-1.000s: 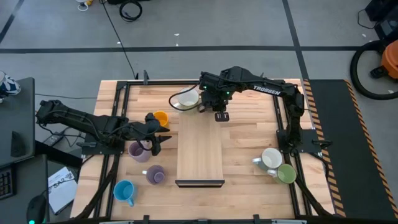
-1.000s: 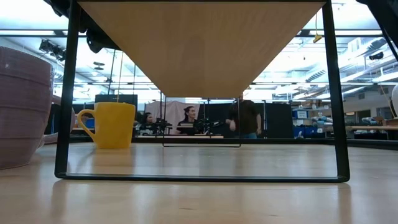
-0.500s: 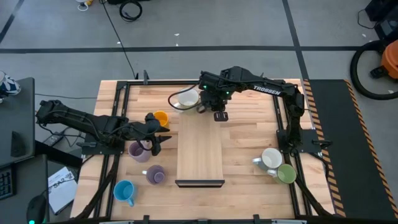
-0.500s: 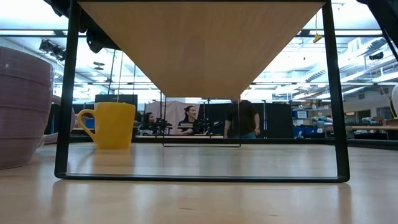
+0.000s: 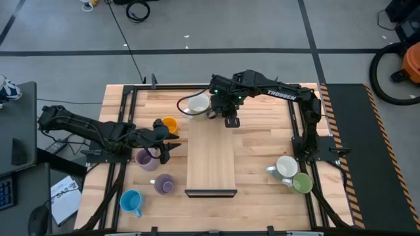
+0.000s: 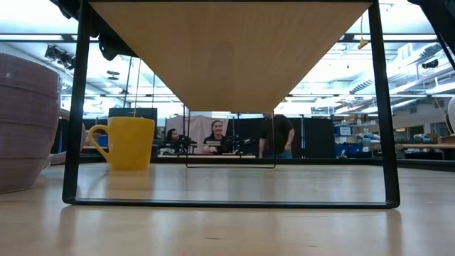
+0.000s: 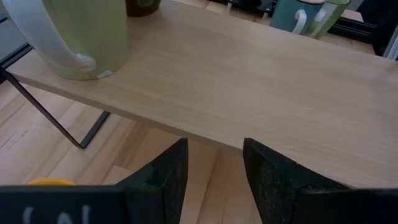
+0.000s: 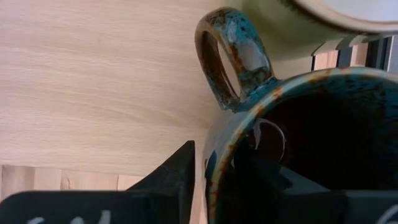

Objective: Place coffee mugs
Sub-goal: Put the yellow mug on the shelf

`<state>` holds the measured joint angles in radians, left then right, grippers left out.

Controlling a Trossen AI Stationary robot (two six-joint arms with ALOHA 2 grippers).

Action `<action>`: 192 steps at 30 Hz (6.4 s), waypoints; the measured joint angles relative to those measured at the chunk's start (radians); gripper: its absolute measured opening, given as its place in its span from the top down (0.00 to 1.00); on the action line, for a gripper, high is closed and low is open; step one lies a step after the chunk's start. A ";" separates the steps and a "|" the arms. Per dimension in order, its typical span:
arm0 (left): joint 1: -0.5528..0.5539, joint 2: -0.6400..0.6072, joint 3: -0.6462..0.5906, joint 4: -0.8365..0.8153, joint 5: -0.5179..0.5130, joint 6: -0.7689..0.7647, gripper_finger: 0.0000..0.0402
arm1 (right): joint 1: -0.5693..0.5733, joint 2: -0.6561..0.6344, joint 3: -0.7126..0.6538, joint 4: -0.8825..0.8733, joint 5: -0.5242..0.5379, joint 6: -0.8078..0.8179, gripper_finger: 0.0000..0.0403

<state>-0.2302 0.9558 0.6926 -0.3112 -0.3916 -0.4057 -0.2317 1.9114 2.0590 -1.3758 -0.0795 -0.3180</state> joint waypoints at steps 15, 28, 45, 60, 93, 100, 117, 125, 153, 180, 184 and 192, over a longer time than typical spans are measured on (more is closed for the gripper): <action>0.000 0.000 0.000 0.000 0.000 0.000 0.60 | 0.000 0.000 0.000 0.021 0.000 0.000 0.62; 0.000 0.000 0.000 0.000 0.000 0.000 0.60 | 0.000 0.000 0.000 0.021 0.007 0.001 0.61; 0.000 0.000 0.000 0.000 0.000 0.000 0.60 | 0.000 -0.110 0.000 0.013 0.008 0.001 0.61; 0.000 0.000 0.000 0.000 0.002 -0.032 0.60 | 0.002 -0.367 0.001 -0.019 0.008 0.102 0.61; 0.263 -0.001 0.179 -0.322 -0.023 -0.138 0.60 | 0.106 -0.943 -0.960 0.450 0.008 0.368 0.61; 0.395 -0.001 0.205 -0.500 -0.023 -0.159 0.60 | 0.106 -0.941 -0.986 0.485 0.008 0.368 0.61; 0.568 0.053 0.166 -0.581 0.087 -0.161 0.60 | 0.105 -0.940 -1.018 0.523 0.008 0.360 0.61; 0.570 0.132 0.081 -0.552 0.110 -0.188 0.60 | 0.105 -0.940 -1.018 0.523 0.008 0.337 0.61; 0.571 0.315 0.065 -0.459 0.138 -0.190 0.75 | 0.105 -0.940 -1.018 0.526 0.008 0.337 0.61; 0.571 0.299 0.289 -0.731 0.142 -0.236 0.93 | 0.105 -0.940 -1.018 0.525 0.008 0.333 0.61; 0.568 0.299 0.410 -0.884 0.146 -0.238 0.93 | 0.105 -0.940 -1.018 0.525 0.007 0.333 0.61; 0.505 0.299 0.624 -0.968 0.253 -0.350 0.93 | 0.105 -0.940 -1.018 0.525 0.007 0.334 0.61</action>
<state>0.2748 1.2545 1.3168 -1.2789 -0.1384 -0.7555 -0.1265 0.9710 1.0412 -0.8513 -0.0723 0.0157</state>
